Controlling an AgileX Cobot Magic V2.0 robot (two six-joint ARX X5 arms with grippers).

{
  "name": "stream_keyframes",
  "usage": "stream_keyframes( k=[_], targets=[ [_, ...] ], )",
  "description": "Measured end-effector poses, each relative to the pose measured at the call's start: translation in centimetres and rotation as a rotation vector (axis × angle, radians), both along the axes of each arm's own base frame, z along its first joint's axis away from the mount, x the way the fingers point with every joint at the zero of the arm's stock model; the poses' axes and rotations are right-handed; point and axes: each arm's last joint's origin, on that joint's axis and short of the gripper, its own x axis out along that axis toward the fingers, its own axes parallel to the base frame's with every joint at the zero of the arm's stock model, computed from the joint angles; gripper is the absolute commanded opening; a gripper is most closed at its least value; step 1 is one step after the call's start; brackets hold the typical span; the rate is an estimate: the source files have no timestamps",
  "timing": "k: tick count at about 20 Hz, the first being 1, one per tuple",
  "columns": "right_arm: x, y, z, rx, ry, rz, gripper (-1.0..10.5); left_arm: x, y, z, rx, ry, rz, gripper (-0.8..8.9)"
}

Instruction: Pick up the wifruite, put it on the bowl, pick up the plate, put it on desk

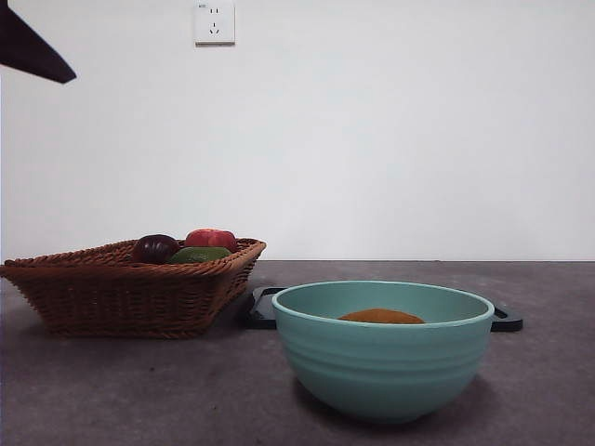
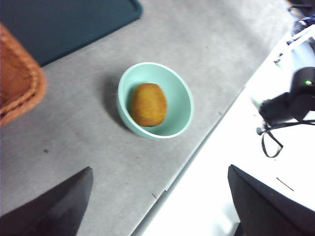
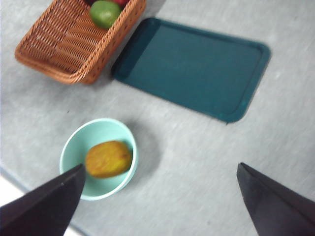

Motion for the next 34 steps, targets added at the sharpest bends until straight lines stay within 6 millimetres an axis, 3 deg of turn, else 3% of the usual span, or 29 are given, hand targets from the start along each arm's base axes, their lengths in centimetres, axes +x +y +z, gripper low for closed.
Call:
stream_keyframes(
  k=[4, 8, 12, 15, 18, 22, 25, 32, 34],
  targets=[
    [0.5, 0.7, -0.7, 0.019, 0.093, 0.05, 4.8, -0.1, -0.1, 0.0, -0.002, 0.0, -0.009, 4.36],
    [2.9, 2.8, -2.1, -0.007, 0.185, 0.108, 4.7, -0.1, -0.2, 0.0, -0.002, 0.0, -0.015, 4.36],
    [5.2, 5.7, -6.5, -0.061, 0.226, 0.123, 4.3, -0.1, -0.2, 0.0, -0.002, -0.001, -0.015, 4.36],
    [5.6, 7.2, -10.0, -0.073, 0.238, 0.118, 3.9, -0.1, -0.2, 0.0, -0.002, -0.001, -0.015, 4.36],
    [5.7, 8.2, -11.9, -0.079, 0.241, 0.118, 3.3, -0.1, -0.2, 0.0, -0.002, -0.001, -0.015, 4.36],
    [6.3, 9.7, -13.4, -0.131, 0.256, 0.112, 3.2, -0.1, -0.2, 0.0, -0.002, -0.001, -0.015, 4.36],
    [7.1, 10.9, -14.8, -0.174, 0.251, 0.113, 1.8, -0.1, -0.2, 0.0, -0.002, -0.001, -0.015, 4.36],
    [7.5, 11.9, -15.9, -0.192, 0.253, 0.126, 1.5, -0.1, -0.2, 0.0, -0.002, -0.002, -0.015, 4.36],
    [7.6, 12.0, -16.2, -0.199, 0.266, 0.125, 0.7, -0.1, -0.2, 0.0, -0.003, -0.003, -0.016, 4.36]
  ],
)
